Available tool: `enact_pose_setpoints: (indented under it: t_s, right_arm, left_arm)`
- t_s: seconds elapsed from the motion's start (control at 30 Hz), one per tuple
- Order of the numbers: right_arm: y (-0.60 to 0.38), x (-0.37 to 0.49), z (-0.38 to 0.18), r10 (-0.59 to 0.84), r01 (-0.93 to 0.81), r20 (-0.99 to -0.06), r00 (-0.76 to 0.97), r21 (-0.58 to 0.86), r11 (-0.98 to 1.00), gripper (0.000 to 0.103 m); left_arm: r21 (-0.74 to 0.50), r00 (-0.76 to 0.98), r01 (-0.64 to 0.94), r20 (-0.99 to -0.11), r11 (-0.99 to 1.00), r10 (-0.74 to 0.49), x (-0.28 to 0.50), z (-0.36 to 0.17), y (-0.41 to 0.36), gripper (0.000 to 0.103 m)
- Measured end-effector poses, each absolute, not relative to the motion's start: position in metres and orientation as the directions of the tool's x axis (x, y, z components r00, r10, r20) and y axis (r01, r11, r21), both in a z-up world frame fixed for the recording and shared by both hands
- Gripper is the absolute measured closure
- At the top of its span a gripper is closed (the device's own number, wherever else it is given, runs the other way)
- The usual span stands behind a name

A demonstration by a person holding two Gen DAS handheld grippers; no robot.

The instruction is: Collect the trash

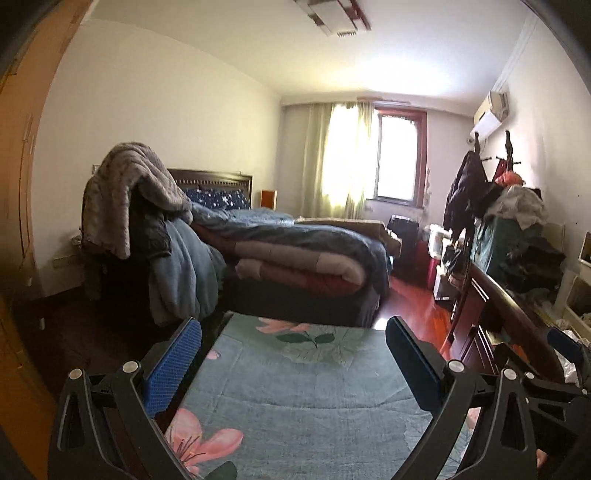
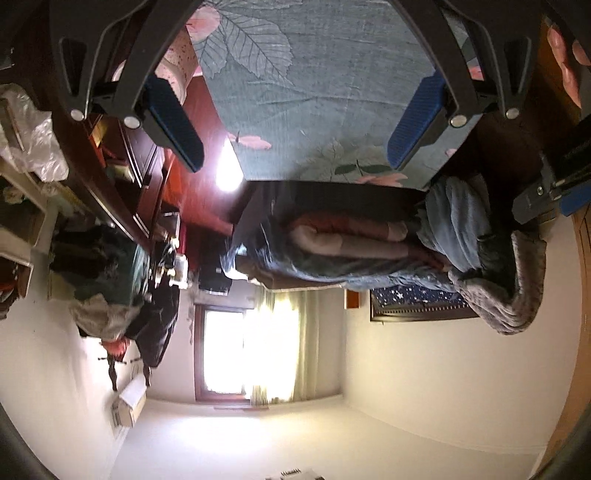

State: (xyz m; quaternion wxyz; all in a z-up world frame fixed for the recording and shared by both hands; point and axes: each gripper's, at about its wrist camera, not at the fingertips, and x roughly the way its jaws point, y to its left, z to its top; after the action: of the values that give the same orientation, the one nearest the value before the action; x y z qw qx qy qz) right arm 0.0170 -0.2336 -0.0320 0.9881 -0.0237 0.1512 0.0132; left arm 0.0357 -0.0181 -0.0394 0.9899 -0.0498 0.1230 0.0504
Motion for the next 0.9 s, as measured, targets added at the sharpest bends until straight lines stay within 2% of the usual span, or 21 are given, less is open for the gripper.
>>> enact_pose_setpoints:
  t_s: [0.63,0.9]
  right_arm:
    - [-0.217,-0.024,-0.014,0.002,-0.019,-0.232,0.973,-0.07,0.997,0.003]
    - [-0.217,-0.03,-0.014,0.008,-0.024,-0.22,0.975,-0.067,0.997,0.003]
  left_arm:
    - [-0.155,0.981,-0.033,-0.192,0.987,0.003,0.009,-0.026,-0.007,0.004]
    - [-0.166,0.985,-0.062,-0.169,0.984,0.033,0.0,-0.021,-0.004,0.004]
